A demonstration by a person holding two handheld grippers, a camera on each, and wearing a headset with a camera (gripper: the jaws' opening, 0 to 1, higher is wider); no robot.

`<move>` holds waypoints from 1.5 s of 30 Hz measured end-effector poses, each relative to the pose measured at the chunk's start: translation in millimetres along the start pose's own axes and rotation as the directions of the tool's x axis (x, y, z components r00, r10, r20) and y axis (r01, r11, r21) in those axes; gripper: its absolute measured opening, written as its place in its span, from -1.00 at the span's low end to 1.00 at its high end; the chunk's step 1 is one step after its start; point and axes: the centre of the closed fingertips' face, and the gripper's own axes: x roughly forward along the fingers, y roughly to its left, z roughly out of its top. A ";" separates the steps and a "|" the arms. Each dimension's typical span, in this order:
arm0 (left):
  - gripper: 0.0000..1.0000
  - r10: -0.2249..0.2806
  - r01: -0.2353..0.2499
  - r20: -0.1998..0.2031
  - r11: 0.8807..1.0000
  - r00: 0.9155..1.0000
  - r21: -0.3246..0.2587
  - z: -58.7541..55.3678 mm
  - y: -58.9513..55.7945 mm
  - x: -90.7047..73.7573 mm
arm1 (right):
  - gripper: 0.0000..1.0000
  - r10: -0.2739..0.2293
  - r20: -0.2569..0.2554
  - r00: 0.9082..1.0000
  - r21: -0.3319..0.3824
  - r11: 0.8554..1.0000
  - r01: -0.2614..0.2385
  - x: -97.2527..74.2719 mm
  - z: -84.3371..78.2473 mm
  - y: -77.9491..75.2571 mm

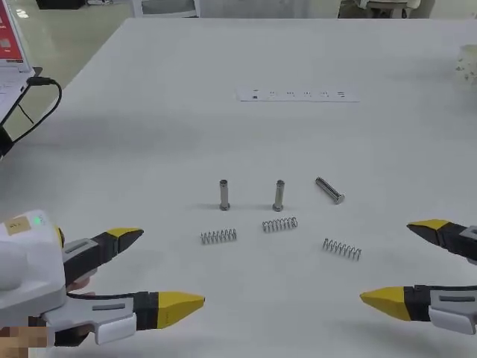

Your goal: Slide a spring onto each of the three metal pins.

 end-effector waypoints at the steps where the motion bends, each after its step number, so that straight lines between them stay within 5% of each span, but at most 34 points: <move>1: 0.79 0.000 0.000 0.000 1.000 1.000 0.000 0.0 0.0 0.0 | 0.63 0.001 -0.001 1.000 0.000 1.000 -0.001 0.2 -0.1 0.1; 22: 0.79 0.001 -0.001 -0.003 1.000 1.000 0.009 0.4 0.1 0.7 | 0.62 0.000 0.001 1.000 0.001 1.000 0.000 1.2 2.9 -2.4; 45: 0.79 0.006 -0.006 -0.005 1.000 1.000 0.019 0.3 0.9 -0.3 | 0.54 -0.022 0.023 0.999 -0.043 0.999 0.023 26.3 42.3 -36.5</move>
